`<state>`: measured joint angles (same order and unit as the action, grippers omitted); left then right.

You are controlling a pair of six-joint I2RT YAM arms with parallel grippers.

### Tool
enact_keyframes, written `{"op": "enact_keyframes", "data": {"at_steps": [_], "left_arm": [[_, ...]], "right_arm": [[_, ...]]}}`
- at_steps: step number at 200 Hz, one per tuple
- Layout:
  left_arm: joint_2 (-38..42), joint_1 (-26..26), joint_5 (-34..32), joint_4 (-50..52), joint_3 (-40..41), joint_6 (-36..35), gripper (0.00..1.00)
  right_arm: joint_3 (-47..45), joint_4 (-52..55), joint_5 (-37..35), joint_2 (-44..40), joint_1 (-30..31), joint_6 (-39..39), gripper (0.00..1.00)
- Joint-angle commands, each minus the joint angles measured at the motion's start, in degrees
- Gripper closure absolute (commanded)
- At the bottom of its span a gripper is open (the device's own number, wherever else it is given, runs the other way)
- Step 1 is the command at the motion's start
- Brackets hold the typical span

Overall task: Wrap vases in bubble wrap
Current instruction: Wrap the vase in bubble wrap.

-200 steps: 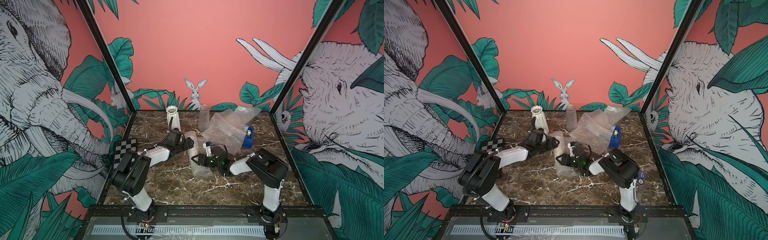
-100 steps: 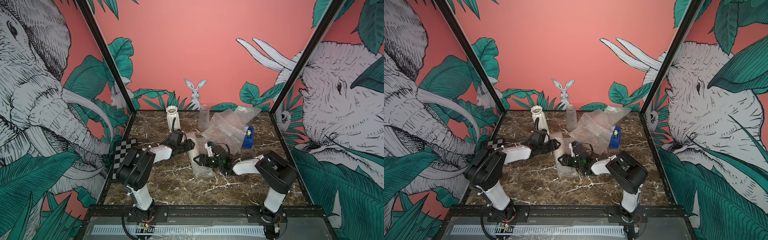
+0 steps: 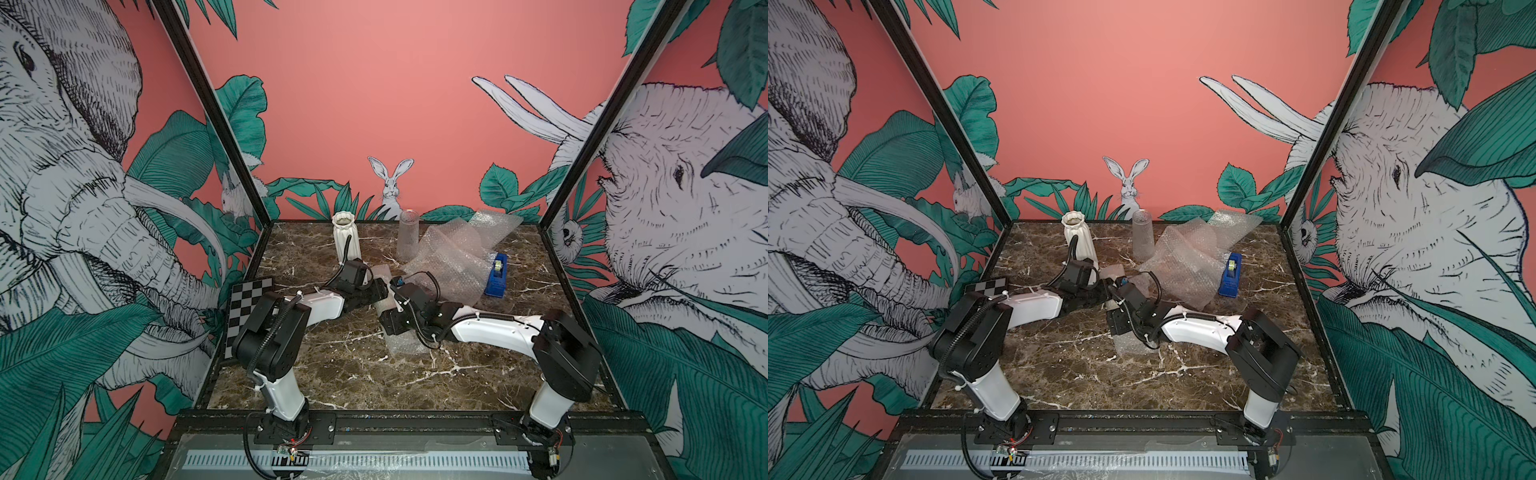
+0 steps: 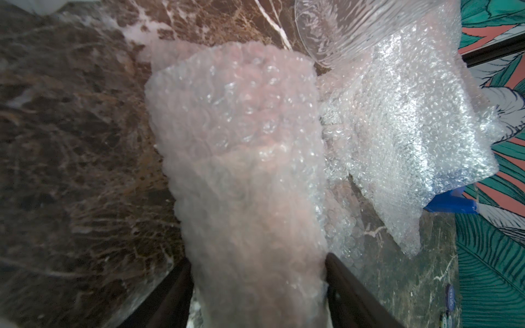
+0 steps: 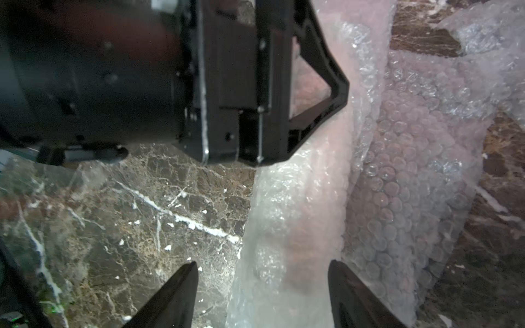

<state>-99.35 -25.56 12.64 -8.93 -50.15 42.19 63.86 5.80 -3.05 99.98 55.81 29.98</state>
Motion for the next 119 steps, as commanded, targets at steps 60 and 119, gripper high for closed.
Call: {"op": "enact_keyframes", "data": {"at_steps": [60, 119], "left_arm": [[0.1, 0.2, -1.9, 3.6, -0.4, 2.0, 0.28], [1.3, 0.2, -1.6, 5.0, -0.9, 3.5, 0.26]], "right_arm": [[7.1, 8.4, -10.8, 8.7, 2.8, -5.9, 0.30], [5.4, 6.5, -8.7, 10.1, 2.0, -4.2, 0.42]]}}
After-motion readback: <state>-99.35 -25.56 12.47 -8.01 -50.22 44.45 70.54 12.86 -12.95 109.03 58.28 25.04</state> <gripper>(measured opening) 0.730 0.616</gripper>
